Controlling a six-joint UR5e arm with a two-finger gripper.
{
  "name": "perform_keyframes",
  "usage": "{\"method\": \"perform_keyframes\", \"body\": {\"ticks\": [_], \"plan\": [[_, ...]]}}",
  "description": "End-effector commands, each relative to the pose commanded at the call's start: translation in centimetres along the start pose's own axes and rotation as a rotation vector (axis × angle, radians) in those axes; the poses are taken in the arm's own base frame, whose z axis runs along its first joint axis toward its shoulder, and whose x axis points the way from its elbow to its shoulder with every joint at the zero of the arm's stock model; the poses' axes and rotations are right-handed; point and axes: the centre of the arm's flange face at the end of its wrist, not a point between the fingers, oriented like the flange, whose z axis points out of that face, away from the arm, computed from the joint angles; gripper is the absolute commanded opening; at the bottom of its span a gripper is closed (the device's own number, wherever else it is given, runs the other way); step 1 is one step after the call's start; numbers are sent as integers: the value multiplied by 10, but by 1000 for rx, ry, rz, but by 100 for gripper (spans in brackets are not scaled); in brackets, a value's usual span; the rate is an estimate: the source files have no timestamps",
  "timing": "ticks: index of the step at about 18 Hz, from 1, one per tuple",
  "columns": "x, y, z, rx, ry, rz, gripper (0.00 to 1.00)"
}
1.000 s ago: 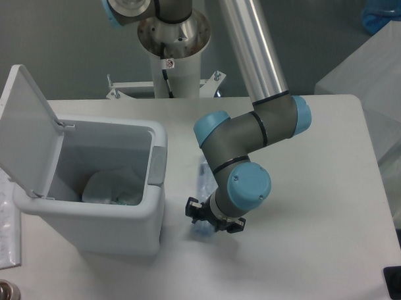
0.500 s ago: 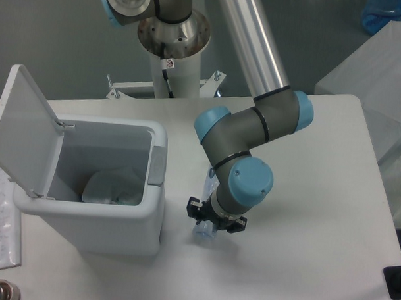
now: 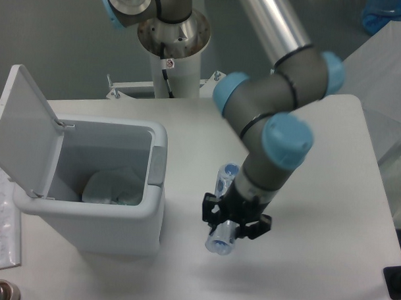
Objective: Place the trash in the trash can
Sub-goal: 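Lift the bottle and carry it over the bin opening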
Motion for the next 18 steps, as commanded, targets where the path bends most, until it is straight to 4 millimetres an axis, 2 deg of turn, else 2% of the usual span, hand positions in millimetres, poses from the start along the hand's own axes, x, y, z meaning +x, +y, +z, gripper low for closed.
{"method": "perform_keyframes", "body": {"ticks": [4,9,13,18], "plan": [[10,-25,-47,203,9,24,36],[25,-67,-98,346,4,2,36],[38,-84,-120,402,32,15,36],[67,-101,-153,476,88,31,36]]}}
